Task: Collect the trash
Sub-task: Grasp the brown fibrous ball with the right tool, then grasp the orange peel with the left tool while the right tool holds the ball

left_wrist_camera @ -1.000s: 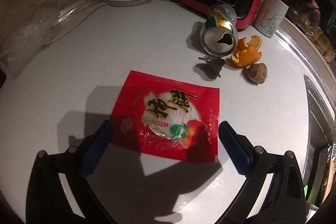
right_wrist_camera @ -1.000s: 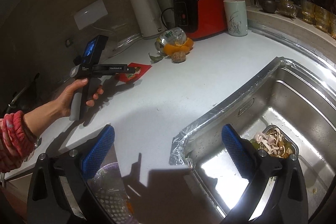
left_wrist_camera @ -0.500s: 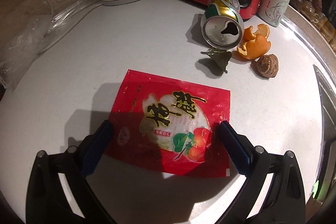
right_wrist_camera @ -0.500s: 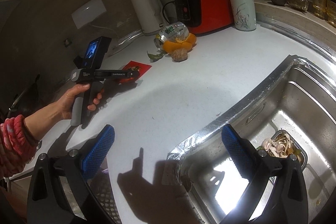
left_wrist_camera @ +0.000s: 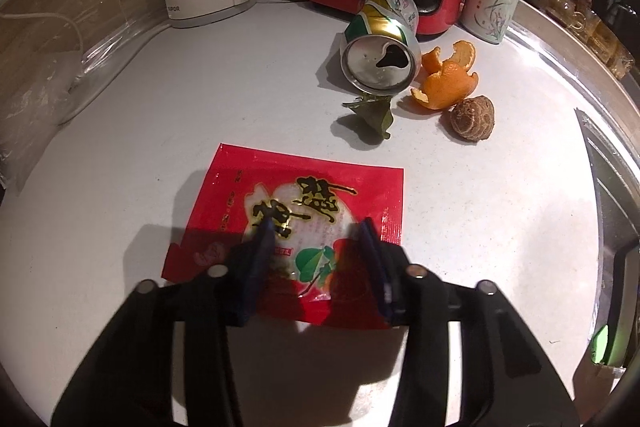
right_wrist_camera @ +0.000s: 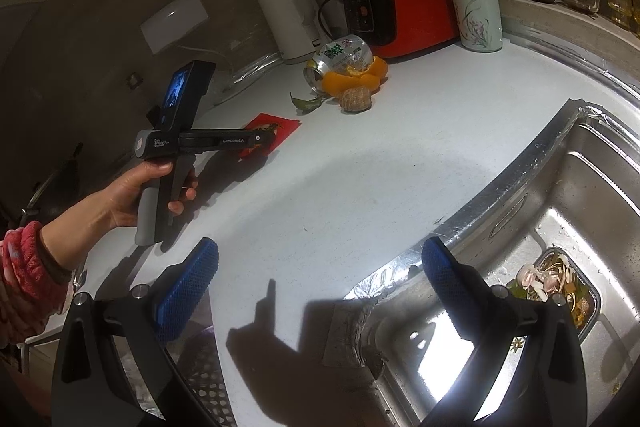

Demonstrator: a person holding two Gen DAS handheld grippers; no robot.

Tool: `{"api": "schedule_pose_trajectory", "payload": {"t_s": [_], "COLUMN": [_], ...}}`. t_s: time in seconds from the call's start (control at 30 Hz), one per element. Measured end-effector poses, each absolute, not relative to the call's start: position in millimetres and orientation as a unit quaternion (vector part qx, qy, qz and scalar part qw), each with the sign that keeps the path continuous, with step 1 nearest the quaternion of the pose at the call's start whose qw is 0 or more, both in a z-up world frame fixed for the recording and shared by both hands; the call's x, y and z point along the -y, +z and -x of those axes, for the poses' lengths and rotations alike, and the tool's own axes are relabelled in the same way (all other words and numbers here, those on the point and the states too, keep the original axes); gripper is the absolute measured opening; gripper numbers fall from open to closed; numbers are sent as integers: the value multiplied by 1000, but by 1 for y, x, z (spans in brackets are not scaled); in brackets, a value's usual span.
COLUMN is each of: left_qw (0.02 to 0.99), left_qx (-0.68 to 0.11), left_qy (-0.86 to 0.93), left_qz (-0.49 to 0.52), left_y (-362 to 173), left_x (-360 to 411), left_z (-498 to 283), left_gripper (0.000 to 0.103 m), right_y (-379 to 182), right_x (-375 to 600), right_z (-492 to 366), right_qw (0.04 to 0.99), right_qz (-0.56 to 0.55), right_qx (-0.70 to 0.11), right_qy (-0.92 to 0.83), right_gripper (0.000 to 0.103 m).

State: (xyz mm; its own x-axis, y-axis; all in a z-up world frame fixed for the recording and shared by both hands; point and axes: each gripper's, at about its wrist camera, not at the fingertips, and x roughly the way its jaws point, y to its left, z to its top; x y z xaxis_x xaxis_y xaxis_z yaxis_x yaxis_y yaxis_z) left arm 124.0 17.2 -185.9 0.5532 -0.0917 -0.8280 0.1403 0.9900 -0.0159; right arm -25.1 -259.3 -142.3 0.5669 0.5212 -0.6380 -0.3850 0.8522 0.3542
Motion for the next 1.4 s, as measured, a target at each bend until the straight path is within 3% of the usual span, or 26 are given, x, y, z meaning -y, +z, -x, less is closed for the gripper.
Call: {"api": "schedule_pose_trajectory", "payload": {"t_s": [0.13, 0.33, 0.37, 0.43, 0.47, 0.5, 0.7, 0.83, 0.97, 1.13, 1.23, 1.33, 1.4], "left_qw": [880, 875, 875, 882, 889, 896, 909, 909, 907, 909, 910, 910, 910], "left_qx": [-468, -478, -477, -465, -455, -440, -415, -413, -419, -415, -415, -414, -415], "left_qy": [-71, -83, -78, -68, -57, -51, -28, -6, 11, 23, 20, 15, 11], "left_qz": [-17, 4, 7, 12, 10, 5, -40, -57, -40, -9, 8, 12, 13], "left_y": [-186, -184, -182, -176, -171, -164, -140, -136, -138, -139, -137, -136, -137], "left_x": [-19, -20, -20, -20, -19, -16, 6, 10, 5, -4, -8, -6, -4], "left_z": [-126, -121, -120, -115, -112, -108, -99, -96, -96, -98, -102, -107, -109], "left_gripper": [13, 10, 15, 44, 66, 75, 95, 95, 95, 95, 95, 95, 95], "right_y": [-143, -144, -144, -144, -144, -143, -141, -149, -163, -179, -183, -183, -181], "right_x": [258, 255, 254, 252, 250, 247, 226, 209, 196, 180, 175, 170, 166], "right_z": [24, 17, 15, 8, 2, -5, -81, -144, -188, -209, -211, -210, -207], "right_qw": [880, 878, 878, 878, 877, 877, 884, 883, 873, 869, 870, 866, 866], "right_qz": [-86, -80, -79, -74, -70, -63, -17, 1, -2, 22, 34, 38, 53], "right_qx": [-387, -387, -386, -387, -388, -389, -391, -406, -432, -447, -445, -443, -441], "right_qy": [262, 270, 271, 274, 276, 276, 255, 236, 225, 213, 211, 228, 230], "right_gripper": [101, 101, 101, 101, 101, 101, 101, 100, 85, 77, 67, 44, 43]}}
